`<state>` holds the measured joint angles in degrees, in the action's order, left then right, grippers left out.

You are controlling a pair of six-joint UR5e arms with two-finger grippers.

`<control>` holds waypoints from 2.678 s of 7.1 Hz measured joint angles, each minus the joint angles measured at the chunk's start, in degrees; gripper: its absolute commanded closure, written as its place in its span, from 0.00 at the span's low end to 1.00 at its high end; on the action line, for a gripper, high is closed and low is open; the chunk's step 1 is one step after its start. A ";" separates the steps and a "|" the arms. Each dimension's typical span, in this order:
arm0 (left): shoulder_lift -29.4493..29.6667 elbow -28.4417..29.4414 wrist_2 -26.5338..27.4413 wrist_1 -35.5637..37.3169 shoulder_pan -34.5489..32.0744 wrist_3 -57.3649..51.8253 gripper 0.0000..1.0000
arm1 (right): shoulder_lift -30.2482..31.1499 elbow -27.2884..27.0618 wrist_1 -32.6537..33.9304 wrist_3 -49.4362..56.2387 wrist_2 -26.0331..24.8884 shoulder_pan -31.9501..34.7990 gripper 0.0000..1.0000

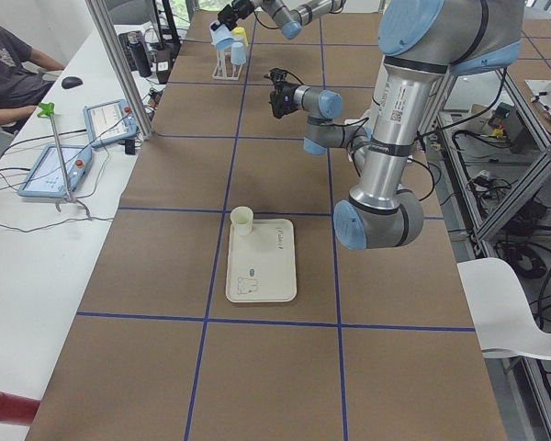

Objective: Transfer IKEA cup to right arm and place on rack

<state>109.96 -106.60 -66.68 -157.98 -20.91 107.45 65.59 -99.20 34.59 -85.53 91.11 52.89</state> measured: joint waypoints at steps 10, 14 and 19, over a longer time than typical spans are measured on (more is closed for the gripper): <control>-16.60 -13.52 -36.96 38.03 -27.19 -24.21 0.00 | 1.24 17.76 2.88 36.17 -10.79 9.68 1.00; -20.08 -14.33 -45.20 38.10 -33.72 -28.45 0.00 | 3.71 26.44 -10.14 38.16 -8.44 10.73 1.00; -20.13 -14.49 -45.55 38.07 -33.84 -28.44 0.00 | 7.17 25.83 -10.76 43.22 -8.57 10.59 1.00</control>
<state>89.83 -121.09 -112.22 -119.92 -54.75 79.01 72.75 -73.37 23.82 -42.31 82.54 63.48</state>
